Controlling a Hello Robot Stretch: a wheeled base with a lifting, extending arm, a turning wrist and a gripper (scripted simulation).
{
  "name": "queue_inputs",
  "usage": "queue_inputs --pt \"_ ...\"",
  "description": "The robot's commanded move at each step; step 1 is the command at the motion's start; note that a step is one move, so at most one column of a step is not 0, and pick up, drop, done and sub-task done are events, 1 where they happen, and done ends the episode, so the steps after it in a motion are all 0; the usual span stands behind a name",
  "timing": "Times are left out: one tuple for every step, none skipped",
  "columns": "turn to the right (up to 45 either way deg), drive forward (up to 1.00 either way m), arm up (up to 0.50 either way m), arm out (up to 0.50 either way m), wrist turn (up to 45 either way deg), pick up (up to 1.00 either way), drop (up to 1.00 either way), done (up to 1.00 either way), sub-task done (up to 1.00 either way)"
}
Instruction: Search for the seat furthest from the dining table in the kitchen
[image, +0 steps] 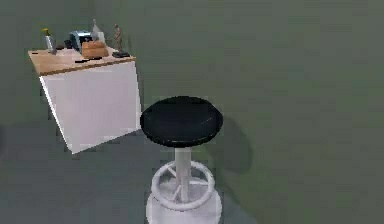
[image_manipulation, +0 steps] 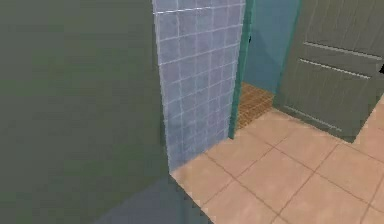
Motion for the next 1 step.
queue_inputs --pt "0.0 0.0 0.0 0.0 0.0 0.0 0.0 1.0 0.0"
